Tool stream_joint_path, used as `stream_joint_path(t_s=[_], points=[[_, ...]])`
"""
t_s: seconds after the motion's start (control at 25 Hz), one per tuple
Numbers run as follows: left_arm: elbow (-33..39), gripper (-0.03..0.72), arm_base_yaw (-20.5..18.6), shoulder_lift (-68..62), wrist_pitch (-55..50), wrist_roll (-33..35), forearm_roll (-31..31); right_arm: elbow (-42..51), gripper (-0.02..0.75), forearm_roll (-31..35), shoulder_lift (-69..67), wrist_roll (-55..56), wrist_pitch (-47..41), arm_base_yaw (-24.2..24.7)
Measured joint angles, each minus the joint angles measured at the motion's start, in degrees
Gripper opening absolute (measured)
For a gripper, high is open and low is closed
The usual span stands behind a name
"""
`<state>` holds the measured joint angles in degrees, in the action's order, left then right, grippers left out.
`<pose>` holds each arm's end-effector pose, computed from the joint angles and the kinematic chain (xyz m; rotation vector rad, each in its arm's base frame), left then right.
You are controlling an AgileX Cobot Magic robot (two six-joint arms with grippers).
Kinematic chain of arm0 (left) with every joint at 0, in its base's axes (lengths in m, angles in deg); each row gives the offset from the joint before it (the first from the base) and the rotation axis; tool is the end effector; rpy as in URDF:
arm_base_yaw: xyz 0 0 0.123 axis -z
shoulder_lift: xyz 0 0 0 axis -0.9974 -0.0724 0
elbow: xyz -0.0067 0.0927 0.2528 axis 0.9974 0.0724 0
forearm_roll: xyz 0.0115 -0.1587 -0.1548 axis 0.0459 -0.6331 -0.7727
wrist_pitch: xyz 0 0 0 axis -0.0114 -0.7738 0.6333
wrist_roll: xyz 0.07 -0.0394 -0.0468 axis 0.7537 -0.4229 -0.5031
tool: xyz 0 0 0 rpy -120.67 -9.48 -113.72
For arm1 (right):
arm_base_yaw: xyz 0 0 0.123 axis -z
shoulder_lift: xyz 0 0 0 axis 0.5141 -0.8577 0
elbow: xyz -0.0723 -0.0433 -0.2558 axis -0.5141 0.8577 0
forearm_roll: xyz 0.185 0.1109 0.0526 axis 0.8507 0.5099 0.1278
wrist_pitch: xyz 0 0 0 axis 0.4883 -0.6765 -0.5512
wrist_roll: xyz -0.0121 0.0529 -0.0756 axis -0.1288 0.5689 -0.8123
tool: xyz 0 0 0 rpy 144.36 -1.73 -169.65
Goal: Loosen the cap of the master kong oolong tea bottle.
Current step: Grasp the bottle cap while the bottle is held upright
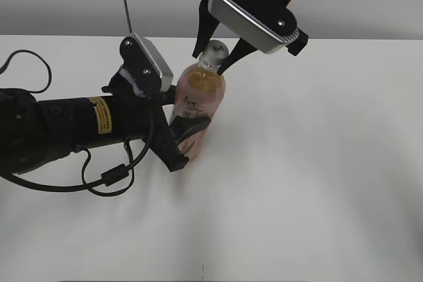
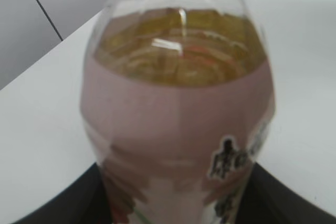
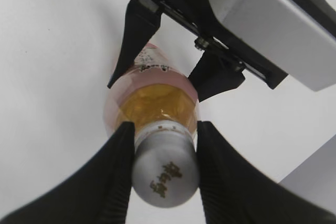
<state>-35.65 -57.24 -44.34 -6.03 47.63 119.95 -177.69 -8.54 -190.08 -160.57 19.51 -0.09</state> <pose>0.2678 -0.1841 0.1561 1.0429 1.6956 -0.4535 0.3072 0.2272 0.2852 -2.5766 0.3836 -0.0107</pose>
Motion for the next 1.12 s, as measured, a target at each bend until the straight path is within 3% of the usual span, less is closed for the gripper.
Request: stream_joint_path(t_s=[0.32, 1.12], points=[[0.0, 0.378, 0.0, 0.0, 0.69, -0.1, 0.05, 0.0, 0.274, -0.32, 0.3, -6.2, 0.0, -0.05], [0.0, 0.378, 0.16, 0.0, 0.9, -0.17, 0.53, 0.24, 0.273, -1.28, 2.38, -6.75, -0.02, -0.22]])
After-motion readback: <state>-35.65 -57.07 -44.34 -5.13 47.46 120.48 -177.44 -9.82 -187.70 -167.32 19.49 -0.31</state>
